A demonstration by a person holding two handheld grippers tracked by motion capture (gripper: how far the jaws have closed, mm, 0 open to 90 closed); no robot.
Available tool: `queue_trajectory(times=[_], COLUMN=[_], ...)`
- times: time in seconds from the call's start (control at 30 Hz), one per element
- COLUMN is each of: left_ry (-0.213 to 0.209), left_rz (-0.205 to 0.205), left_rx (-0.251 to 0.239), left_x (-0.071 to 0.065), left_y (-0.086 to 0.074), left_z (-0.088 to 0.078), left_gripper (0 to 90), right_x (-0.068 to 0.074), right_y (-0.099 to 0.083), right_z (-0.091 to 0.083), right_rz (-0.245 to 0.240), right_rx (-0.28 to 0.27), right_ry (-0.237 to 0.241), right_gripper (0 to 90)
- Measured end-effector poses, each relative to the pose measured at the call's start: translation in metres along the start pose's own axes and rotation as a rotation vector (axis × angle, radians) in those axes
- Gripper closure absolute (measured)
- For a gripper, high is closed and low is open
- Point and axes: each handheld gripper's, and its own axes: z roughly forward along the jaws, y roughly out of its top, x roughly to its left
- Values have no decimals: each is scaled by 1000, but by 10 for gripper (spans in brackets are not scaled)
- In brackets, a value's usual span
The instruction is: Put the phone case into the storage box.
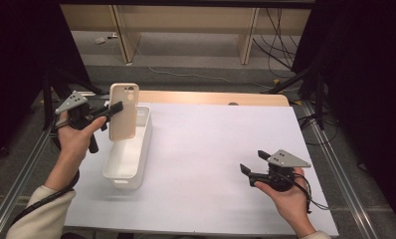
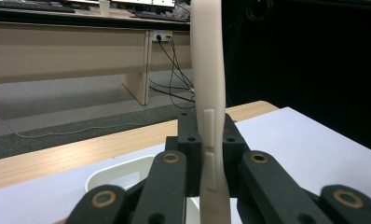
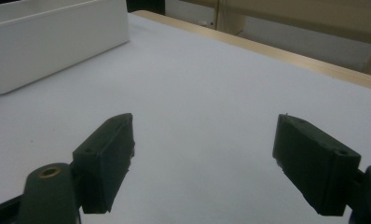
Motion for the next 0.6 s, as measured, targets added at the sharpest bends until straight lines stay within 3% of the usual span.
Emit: queue_trajectory(times=[0.03,0.1,0.13,0.6], left_ry=[-2,-1,0,-3], left_rz=[1,0,1,15], left_rx=[1,1,3,15], left_x=[0,1,1,4], left_y=[0,0,0,-1], left_z=[1,2,3,13], left_gripper=[831,831,831,831], right_x=[1,-1,0,-1], right_y=[-1,-1,-1,-1], right_z=[3,3,3,1], right_rz=[8,-13,3,-5], right_rx=[-28,-32,-30,-23], right_ry=[4,-7,-2,0], right_gripper=[217,217,217,217])
